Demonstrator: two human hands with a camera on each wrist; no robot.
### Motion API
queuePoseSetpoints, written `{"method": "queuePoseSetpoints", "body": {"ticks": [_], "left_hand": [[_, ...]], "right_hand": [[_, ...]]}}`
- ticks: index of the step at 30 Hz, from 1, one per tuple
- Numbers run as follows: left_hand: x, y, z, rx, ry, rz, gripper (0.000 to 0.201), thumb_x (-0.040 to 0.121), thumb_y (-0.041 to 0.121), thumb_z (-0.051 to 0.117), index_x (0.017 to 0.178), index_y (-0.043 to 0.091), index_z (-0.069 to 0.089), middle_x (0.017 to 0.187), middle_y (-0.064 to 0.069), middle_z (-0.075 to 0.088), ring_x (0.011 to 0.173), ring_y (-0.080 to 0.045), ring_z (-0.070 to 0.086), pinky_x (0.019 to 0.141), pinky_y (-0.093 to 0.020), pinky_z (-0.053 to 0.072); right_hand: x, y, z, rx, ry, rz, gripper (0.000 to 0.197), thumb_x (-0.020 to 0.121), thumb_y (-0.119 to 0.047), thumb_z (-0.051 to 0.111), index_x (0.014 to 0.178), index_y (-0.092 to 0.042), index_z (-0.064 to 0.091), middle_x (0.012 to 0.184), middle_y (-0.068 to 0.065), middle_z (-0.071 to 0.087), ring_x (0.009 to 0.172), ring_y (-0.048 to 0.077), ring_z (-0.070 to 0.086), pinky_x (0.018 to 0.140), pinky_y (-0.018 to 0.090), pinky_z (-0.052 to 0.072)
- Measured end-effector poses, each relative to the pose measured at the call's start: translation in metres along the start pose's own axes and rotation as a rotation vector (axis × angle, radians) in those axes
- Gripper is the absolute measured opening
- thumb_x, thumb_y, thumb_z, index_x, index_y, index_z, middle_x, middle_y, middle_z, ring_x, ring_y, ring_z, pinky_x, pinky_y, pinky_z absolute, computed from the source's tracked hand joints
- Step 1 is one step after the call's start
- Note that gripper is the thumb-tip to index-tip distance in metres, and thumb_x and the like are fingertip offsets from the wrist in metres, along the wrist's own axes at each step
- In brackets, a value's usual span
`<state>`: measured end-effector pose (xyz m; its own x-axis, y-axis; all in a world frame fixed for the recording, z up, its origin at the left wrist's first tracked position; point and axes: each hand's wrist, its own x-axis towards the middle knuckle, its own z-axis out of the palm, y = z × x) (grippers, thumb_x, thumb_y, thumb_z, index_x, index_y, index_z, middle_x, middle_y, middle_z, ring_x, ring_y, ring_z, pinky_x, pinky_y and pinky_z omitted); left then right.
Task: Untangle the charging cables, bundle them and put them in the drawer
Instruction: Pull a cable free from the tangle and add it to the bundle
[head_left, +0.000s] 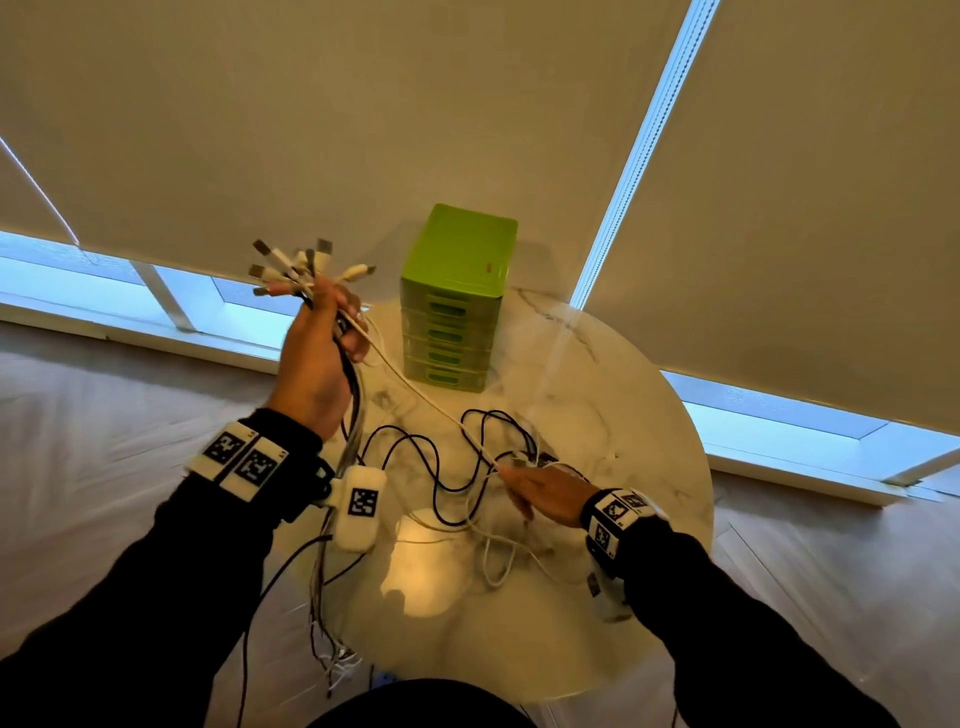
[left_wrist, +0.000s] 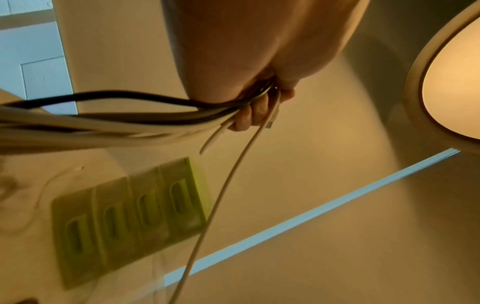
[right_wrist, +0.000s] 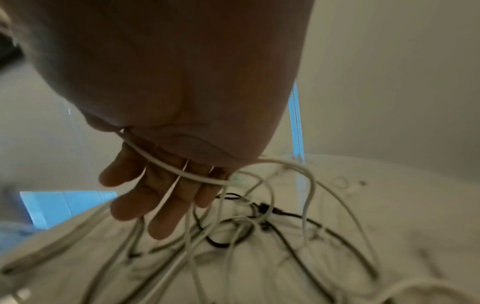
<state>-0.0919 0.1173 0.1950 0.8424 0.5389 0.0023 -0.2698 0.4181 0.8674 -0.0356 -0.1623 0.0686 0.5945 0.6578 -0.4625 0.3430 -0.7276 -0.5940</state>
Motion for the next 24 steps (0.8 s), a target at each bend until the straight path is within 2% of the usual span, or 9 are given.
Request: {"method": "queuePoseSetpoints", "body": {"ticks": [2, 4, 7, 10, 13, 17, 20, 22, 24], "left_hand": [[0.008, 0.012, -0.007, 0.020, 0.020, 0.048, 0.035, 0.109, 0.036, 0.036, 0.080, 0.020, 0.048, 0.074, 0.006, 0.048, 0.054, -0.008, 0.028, 0.052, -0.020, 0.026], [0.007, 0.016, -0.010, 0.137, 0.023, 0.100, 0.035, 0.110, 0.036, 0.034, 0.081, 0.020, 0.048, 0.076, 0.007, 0.047, 0.055, -0.007, 0.028, 0.053, -0.020, 0.026], [-0.002, 0.006, -0.006, 0.376, 0.025, 0.132, 0.031, 0.109, 0.034, 0.036, 0.085, 0.022, 0.050, 0.072, 0.007, 0.042, 0.055, -0.004, 0.031, 0.053, -0.018, 0.027], [-0.011, -0.014, -0.005, 0.531, -0.013, 0.110, 0.028, 0.108, 0.037, 0.039, 0.088, 0.024, 0.054, 0.070, 0.014, 0.047, 0.058, 0.001, 0.038, 0.058, -0.017, 0.033], [-0.017, -0.032, -0.003, 0.621, -0.059, 0.073, 0.026, 0.107, 0.038, 0.040, 0.096, 0.025, 0.060, 0.079, 0.016, 0.058, 0.063, 0.006, 0.049, 0.068, -0.020, 0.038], [-0.025, -0.042, 0.000, 0.617, -0.060, 0.094, 0.030, 0.107, 0.039, 0.041, 0.107, 0.019, 0.063, 0.066, 0.024, 0.056, 0.060, 0.005, 0.047, 0.066, -0.023, 0.037], [-0.022, -0.034, -0.010, 0.569, 0.007, 0.128, 0.025, 0.105, 0.043, 0.044, 0.102, 0.027, 0.063, 0.063, 0.014, 0.037, 0.058, -0.006, 0.035, 0.059, -0.026, 0.033], [-0.017, -0.022, -0.021, 0.525, 0.076, 0.158, 0.021, 0.106, 0.038, 0.046, 0.096, 0.029, 0.063, 0.064, 0.012, 0.033, 0.056, -0.007, 0.032, 0.057, -0.026, 0.031], [-0.015, -0.006, -0.036, 0.508, 0.158, 0.174, 0.021, 0.106, 0.033, 0.047, 0.092, 0.028, 0.062, 0.061, 0.012, 0.034, 0.055, -0.007, 0.032, 0.056, -0.025, 0.030]], "right_hand": [[0.001, 0.015, -0.007, -0.050, 0.004, 0.080, 0.050, 0.108, -0.050, 0.024, 0.084, -0.030, 0.063, 0.077, -0.005, 0.055, 0.073, 0.016, 0.052, 0.080, 0.031, 0.041], [0.010, 0.022, -0.021, -0.105, 0.154, 0.155, 0.049, 0.107, -0.052, 0.024, 0.100, -0.026, 0.065, 0.091, -0.002, 0.058, 0.085, 0.021, 0.053, 0.081, 0.030, 0.039], [0.025, 0.008, -0.048, -0.055, 0.437, 0.164, 0.053, 0.107, -0.050, 0.028, 0.083, -0.014, 0.059, 0.090, 0.011, 0.066, 0.088, 0.031, 0.060, 0.077, 0.035, 0.040], [0.027, -0.034, -0.071, 0.118, 0.527, 0.014, 0.053, 0.107, -0.048, 0.033, 0.076, -0.015, 0.059, 0.073, 0.001, 0.060, 0.074, 0.023, 0.056, 0.073, 0.035, 0.041], [0.020, -0.079, -0.081, 0.493, 0.433, -0.143, 0.049, 0.105, -0.051, 0.038, 0.076, -0.018, 0.059, 0.059, -0.008, 0.042, 0.054, 0.012, 0.038, 0.058, 0.029, 0.034], [0.016, -0.115, -0.085, 0.825, 0.242, -0.282, 0.044, 0.106, -0.045, 0.039, 0.089, -0.011, 0.061, 0.061, -0.001, 0.032, 0.051, 0.012, 0.032, 0.054, 0.026, 0.031], [0.024, -0.119, -0.075, 0.780, 0.161, -0.313, 0.031, 0.108, -0.035, 0.038, 0.114, -0.009, 0.054, 0.059, 0.010, 0.048, 0.051, 0.021, 0.049, 0.053, 0.028, 0.043], [0.033, -0.120, -0.063, 0.751, 0.097, -0.253, 0.022, 0.109, -0.030, 0.039, 0.112, -0.009, 0.041, 0.068, 0.016, 0.063, 0.058, 0.027, 0.063, 0.055, 0.028, 0.051], [0.047, -0.120, -0.046, 0.632, 0.043, -0.241, 0.016, 0.108, -0.027, 0.040, 0.104, -0.011, 0.039, 0.079, 0.018, 0.069, 0.065, 0.020, 0.070, 0.058, 0.024, 0.052]]}}
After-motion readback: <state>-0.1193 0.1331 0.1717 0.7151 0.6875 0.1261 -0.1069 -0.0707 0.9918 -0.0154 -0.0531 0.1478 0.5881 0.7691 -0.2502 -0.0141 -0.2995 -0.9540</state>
